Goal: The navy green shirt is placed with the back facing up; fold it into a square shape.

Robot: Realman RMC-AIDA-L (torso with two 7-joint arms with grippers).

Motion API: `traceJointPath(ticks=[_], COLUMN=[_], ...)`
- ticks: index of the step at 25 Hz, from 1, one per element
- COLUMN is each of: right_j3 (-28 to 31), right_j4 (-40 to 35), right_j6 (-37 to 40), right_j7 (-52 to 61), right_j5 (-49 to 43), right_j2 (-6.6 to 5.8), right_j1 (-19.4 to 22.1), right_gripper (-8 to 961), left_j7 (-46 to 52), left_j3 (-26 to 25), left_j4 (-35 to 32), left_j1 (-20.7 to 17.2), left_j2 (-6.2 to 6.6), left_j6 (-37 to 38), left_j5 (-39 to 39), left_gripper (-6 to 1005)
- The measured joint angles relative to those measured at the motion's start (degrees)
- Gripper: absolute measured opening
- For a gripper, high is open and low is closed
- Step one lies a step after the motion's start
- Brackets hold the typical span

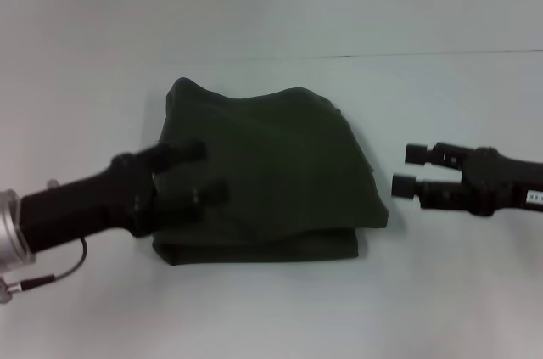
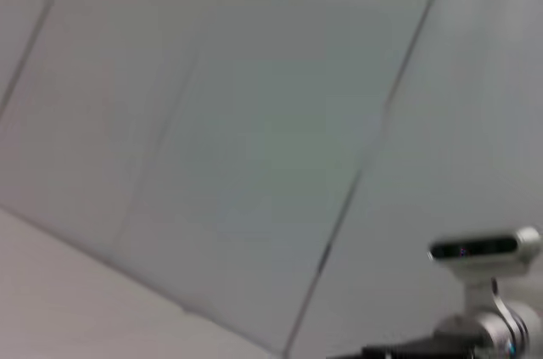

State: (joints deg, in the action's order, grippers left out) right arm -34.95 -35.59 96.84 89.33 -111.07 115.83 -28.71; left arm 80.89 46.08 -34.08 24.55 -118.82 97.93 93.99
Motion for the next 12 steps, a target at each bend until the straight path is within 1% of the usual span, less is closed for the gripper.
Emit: traceJointPath(ticks=[5, 12], right_j3=[0.0, -0.2], right_j4=[0.0, 0.0], right_j6=[1.0, 1.1], right_j7=[0.6, 0.7], right_j5=[-3.6, -4.1], right_j2=[-0.11, 0.11], right_j1=[-0.4, 0.0], right_gripper=[946, 946], left_j7=[4.0, 4.3], left_j3=[0.4, 0.4], left_j4=[-1.0, -0.9], left_j1=[1.0, 0.9], left_j2=[0.07, -0.34], left_j6=[0.3, 0.3], left_j5=[8.2, 10.1], left_gripper=[904, 903])
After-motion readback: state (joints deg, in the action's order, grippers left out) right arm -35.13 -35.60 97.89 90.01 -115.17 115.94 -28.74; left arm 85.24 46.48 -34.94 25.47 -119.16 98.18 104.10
